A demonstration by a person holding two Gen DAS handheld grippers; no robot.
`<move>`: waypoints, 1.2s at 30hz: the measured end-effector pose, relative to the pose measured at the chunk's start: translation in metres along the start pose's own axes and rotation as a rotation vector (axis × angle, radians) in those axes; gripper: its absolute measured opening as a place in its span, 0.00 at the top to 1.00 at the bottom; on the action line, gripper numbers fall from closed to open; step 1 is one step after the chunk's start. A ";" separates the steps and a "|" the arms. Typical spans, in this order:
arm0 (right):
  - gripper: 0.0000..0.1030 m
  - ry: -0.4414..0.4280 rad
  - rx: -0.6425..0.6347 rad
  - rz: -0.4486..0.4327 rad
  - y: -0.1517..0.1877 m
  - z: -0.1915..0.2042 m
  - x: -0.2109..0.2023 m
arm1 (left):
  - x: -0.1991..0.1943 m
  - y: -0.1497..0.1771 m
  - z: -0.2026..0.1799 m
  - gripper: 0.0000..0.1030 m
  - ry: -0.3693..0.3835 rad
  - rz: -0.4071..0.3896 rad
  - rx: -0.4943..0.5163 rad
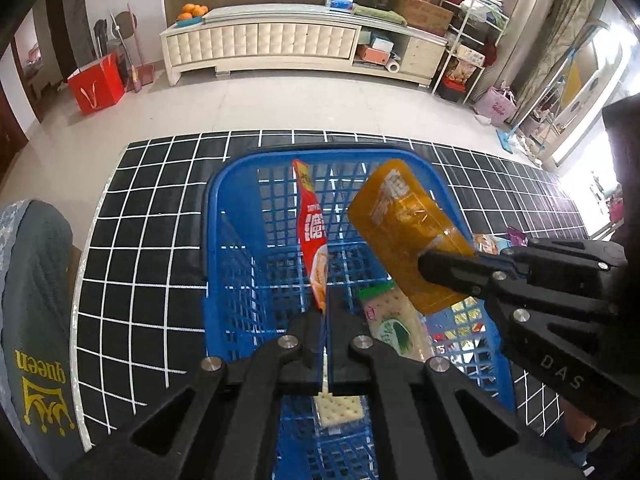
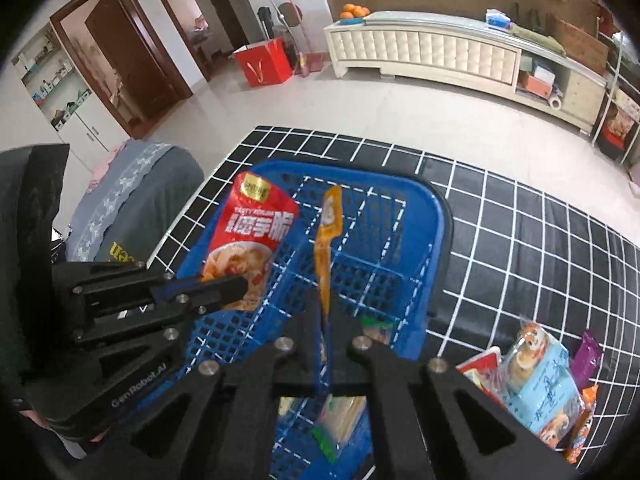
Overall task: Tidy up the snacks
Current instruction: 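Carry the red bag and orange pouch over the blue basket with both tools, then open both tools to drop the bag and pouch into the basket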
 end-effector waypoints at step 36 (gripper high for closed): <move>0.45 0.109 0.010 -0.006 -0.002 -0.009 -0.004 | -0.013 -0.002 0.014 0.47 -0.041 -0.064 -0.005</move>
Point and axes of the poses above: each gripper's, at about its wrist camera, not at the fingertips, and x roughly the way its jaws point, z to its left, y to its underside, the point moved 6 cm from there along x, roughly the way its jaws point, and after that the axes turned 9 degrees about y, right-handed, at the moved point
